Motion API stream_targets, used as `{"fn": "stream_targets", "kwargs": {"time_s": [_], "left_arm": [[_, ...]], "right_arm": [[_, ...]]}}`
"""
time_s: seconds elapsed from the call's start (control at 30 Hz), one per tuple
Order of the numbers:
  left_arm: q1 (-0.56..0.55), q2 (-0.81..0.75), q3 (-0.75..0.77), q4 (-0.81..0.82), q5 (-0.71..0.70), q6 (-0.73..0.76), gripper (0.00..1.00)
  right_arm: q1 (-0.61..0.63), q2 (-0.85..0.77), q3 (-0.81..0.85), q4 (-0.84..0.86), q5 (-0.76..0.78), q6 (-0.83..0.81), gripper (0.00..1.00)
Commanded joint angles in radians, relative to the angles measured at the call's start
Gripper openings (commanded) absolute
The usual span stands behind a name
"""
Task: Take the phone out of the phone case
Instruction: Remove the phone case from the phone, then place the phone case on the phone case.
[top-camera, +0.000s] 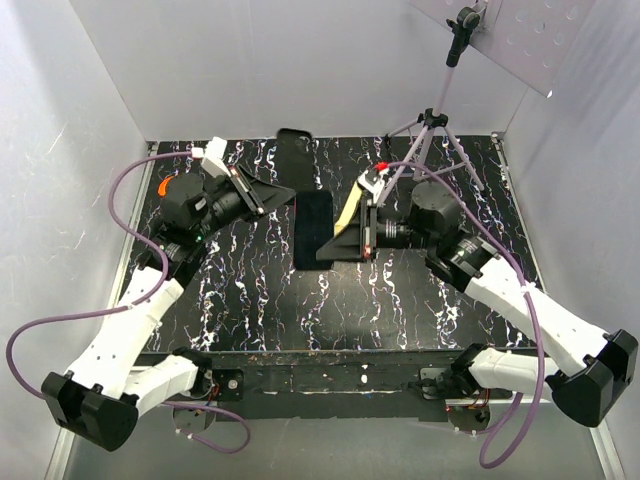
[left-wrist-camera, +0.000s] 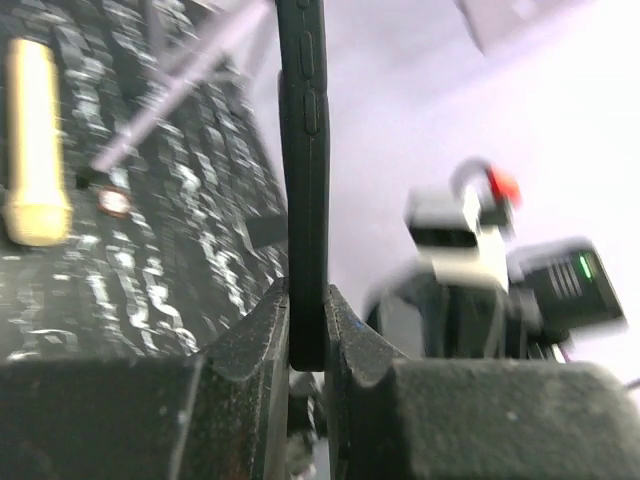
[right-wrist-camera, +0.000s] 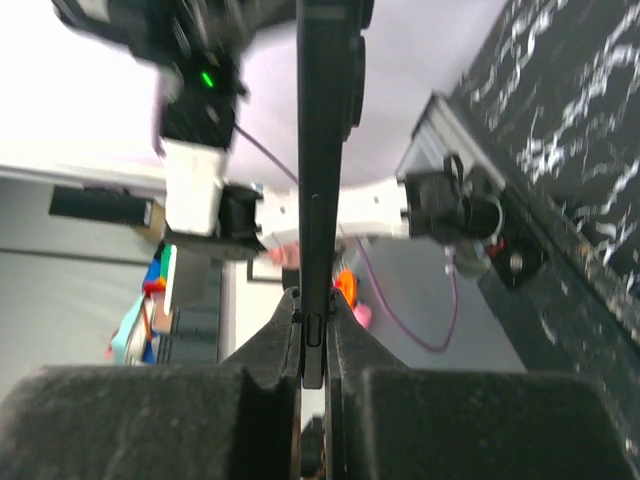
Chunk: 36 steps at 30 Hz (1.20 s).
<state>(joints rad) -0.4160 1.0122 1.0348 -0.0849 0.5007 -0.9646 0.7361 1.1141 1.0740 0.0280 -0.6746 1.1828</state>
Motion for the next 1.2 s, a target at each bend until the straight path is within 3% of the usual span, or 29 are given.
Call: {"fn": "stream_targets", "kwargs": {"time_s": [0.0,0.07,0.23,0.37,0.5,0.63,0.7,0.83,1.17], "left_arm": [[0.080,0.064,0.057,-0.271,-0.286,0.053,0.00],[0.121,0.069,0.024,-0.320,-0.368,0.006,0.00],[0.252,-0.115,-0.212,-0.300,-0.669,-0.210,0.00],[0.382,-0.133,-0.245,-0.341,-0.829,-0.247,0.00],[0.529,-0.132,-0.359,-0.250,-0.831,-0.316,0.00],[0.644,-0.038,-0.478,0.001,-0.682,-0.422,0.00],[0.664,-0.008,-0.512,0.106,-0.685,-0.416,0.00],[0.690,0.017,-0.516,0.117,-0.738,-0.391,0.00],[0.734,0.218,-0.532,0.260,-0.657,-0.393,0.00]], "right_arm": [[0.039,-0.063,-0.064,-0.039,-0.074,-0.071,0.01],[0.040,-0.091,-0.097,-0.037,-0.060,-0.072,0.01],[0.040,-0.172,-0.077,-0.177,0.035,-0.155,0.01],[0.036,-0.198,-0.092,-0.208,0.046,-0.166,0.01],[0.023,-0.220,-0.092,-0.226,0.038,-0.160,0.01],[0.013,-0.255,-0.086,-0.270,0.047,-0.173,0.01],[0.005,-0.278,-0.095,-0.289,0.056,-0.175,0.01],[-0.009,-0.338,-0.121,-0.315,0.089,-0.170,0.01],[-0.020,-0.349,-0.184,-0.247,0.095,-0.124,0.01]]}}
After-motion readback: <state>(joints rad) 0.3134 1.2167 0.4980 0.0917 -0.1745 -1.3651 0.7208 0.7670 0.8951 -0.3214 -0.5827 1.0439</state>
